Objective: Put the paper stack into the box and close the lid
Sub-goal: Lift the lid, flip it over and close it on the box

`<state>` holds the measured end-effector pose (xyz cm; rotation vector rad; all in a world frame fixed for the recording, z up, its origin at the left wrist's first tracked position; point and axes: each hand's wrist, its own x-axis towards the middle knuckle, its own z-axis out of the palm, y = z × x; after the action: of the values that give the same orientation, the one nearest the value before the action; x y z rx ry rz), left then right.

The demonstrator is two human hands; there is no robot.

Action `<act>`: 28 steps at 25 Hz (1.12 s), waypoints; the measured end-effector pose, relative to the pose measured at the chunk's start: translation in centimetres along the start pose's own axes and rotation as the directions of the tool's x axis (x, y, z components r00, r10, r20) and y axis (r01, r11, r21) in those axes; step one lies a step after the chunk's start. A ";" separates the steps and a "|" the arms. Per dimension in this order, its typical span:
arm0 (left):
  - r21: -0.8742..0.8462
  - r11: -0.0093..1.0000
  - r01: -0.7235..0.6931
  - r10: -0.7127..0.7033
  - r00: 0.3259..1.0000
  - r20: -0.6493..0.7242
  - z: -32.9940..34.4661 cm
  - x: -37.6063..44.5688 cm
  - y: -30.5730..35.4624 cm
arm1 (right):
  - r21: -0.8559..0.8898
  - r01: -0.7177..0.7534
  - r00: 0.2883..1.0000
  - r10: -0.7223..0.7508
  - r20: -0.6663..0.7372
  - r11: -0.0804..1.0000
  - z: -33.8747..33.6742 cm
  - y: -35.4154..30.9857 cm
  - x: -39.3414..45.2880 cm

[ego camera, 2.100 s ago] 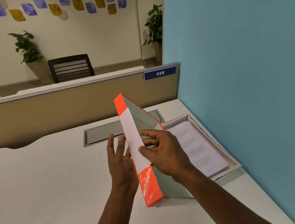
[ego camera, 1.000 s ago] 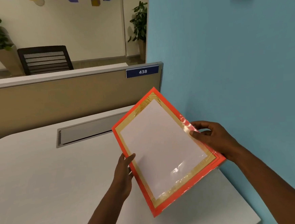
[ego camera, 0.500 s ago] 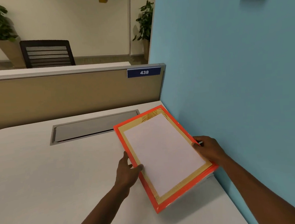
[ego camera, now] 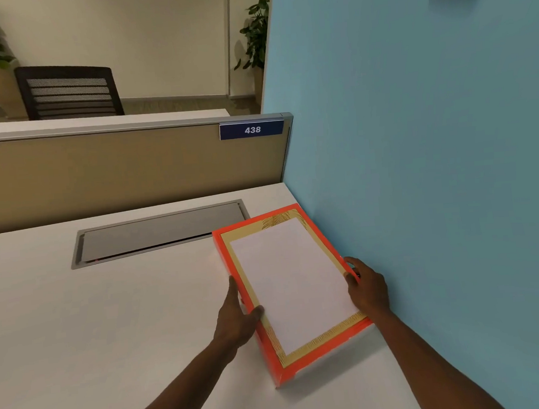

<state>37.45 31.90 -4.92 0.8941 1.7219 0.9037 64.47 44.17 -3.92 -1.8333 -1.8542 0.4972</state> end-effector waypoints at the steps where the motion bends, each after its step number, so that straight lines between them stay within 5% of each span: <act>1: 0.007 1.000 0.006 -0.006 1.000 0.017 0.1 0.1 0.0 | -0.012 0.011 1.000 -0.011 -0.009 1.000 0.2 0.3 -0.1; 13: 0.026 0.999 0.039 -0.039 0.999 0.033 0.3 0.7 -0.4 | -0.049 0.034 0.999 -0.035 -0.023 0.998 2.8 2.4 0.0; 21: 0.003 0.999 0.051 -0.051 0.998 0.036 0.3 1.5 -1.0 | -0.128 0.032 0.987 -0.011 0.159 0.991 3.4 2.9 -0.1; 28: 0.004 0.999 0.032 -0.032 0.998 0.054 -0.3 2.3 -1.7 | -0.119 0.012 0.990 0.004 0.138 0.993 3.7 3.2 -1.5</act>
<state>36.23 33.02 -7.26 0.8834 1.6872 0.8481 64.99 43.07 -8.94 -1.9153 -2.0186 0.5347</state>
